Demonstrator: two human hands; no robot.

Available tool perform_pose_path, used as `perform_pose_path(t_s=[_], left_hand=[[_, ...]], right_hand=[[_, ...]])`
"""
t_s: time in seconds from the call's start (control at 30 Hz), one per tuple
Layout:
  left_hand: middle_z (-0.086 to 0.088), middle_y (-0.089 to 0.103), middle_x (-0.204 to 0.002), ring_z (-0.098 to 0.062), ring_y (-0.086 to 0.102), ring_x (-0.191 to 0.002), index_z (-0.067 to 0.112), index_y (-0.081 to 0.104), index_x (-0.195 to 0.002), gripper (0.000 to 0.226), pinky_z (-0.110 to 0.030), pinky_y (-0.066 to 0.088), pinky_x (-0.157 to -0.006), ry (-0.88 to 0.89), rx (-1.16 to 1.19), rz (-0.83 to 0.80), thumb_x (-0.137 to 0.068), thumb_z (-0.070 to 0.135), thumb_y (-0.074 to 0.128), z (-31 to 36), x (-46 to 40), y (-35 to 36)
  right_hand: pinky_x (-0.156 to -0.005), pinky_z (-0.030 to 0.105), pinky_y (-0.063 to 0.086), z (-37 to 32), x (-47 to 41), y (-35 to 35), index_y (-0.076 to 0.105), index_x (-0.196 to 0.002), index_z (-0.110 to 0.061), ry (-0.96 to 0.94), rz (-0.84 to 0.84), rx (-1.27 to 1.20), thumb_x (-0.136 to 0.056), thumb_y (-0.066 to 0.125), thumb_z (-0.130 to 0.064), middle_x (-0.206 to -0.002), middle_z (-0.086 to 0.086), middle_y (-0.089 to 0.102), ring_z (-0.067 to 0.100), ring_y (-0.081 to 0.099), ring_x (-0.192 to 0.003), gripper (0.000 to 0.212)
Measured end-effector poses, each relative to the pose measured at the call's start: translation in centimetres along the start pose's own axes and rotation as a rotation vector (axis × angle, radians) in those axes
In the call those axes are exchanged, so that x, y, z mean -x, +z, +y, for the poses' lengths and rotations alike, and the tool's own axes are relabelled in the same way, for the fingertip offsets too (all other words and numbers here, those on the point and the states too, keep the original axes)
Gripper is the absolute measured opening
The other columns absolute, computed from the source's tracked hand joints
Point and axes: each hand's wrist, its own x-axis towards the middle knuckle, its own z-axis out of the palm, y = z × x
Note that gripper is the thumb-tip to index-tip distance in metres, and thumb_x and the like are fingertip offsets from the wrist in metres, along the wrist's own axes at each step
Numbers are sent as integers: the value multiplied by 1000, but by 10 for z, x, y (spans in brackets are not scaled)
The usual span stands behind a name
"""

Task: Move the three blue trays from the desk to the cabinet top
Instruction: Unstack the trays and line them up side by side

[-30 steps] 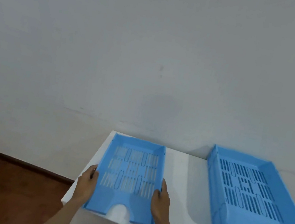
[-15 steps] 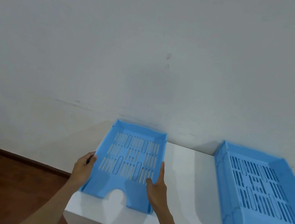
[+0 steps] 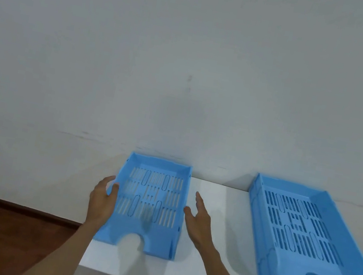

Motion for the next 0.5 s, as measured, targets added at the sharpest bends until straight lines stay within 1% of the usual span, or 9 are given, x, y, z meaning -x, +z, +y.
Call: perform_pose_path(t_s=[0.03, 0.1, 0.13, 0.17, 0.23, 0.3, 0.37, 0.47, 0.5], left_hand=[[-5, 60, -133, -24, 55, -121, 18, 58, -130, 32, -41, 44, -106, 27, 19, -30, -100, 27, 50, 13, 3, 6], [-6, 61, -133, -21, 55, -118, 14, 60, -130, 32, -32, 40, -104, 62, 51, -92, -99, 22, 52, 41, 11, 24], [-6, 61, -133, -21, 56, -120, 13, 60, -130, 32, -31, 39, -104, 79, 63, -129, -99, 22, 53, 56, 17, 34], [-6, 61, -132, -22, 56, -123, 13, 60, -130, 33, -33, 40, -105, 82, 79, -174, -99, 23, 54, 69, 23, 45], [-6, 61, -132, -23, 55, -125, 14, 59, -130, 34, -36, 41, -106, 82, 110, -253, -99, 26, 54, 93, 38, 68], [-8, 62, -131, -24, 55, -125, 11, 59, -129, 34, -33, 40, -105, 76, 132, -298, -99, 24, 55, 114, 55, 92], [-12, 63, -131, -26, 56, -125, 7, 59, -128, 33, -33, 41, -106, 74, 162, -320, -98, 21, 56, 134, 76, 119], [-11, 59, -136, -25, 54, -127, 7, 56, -133, 38, -23, 34, -98, 30, 197, -364, -100, 23, 53, 163, 113, 157], [-11, 58, -138, -25, 53, -128, 9, 55, -135, 39, -22, 33, -97, 17, 208, -384, -100, 25, 52, 170, 126, 170]], right_hand=[[-114, 32, 29, -4, 0, -10, 25, -152, -28, -21, 16, 7, -97, 51, -26, -158, -3, 31, 16, 32, -143, 62], [-117, 35, 27, -14, 2, -36, 30, -150, -26, -49, 44, 4, -96, 51, -25, -157, -1, 34, 16, 33, -143, 58], [-118, 35, 28, -18, 4, -50, 33, -150, -26, -55, 63, -2, -95, 51, -24, -156, 0, 36, 16, 34, -142, 57], [-117, 35, 29, -22, 6, -65, 35, -149, -25, -62, 81, -8, -95, 51, -24, -154, 0, 38, 16, 36, -141, 56], [-117, 34, 29, -24, 11, -96, 38, -148, -23, -72, 117, -2, -95, 52, -23, -152, 0, 41, 16, 38, -140, 55], [-117, 33, 28, -22, 13, -126, 38, -148, -22, -64, 148, 21, -95, 53, -23, -152, 1, 41, 18, 38, -140, 55], [-115, 33, 29, -16, 15, -160, 38, -148, -20, -61, 165, 38, -95, 53, -24, -153, 3, 40, 20, 40, -139, 55], [-110, 27, 29, -3, 17, -211, 39, -148, -16, -47, 152, 70, -96, 53, -22, -152, 5, 41, 19, 43, -137, 54], [-110, 26, 29, 2, 20, -228, 39, -148, -15, -40, 147, 85, -96, 52, -22, -152, 4, 42, 19, 42, -137, 54]])
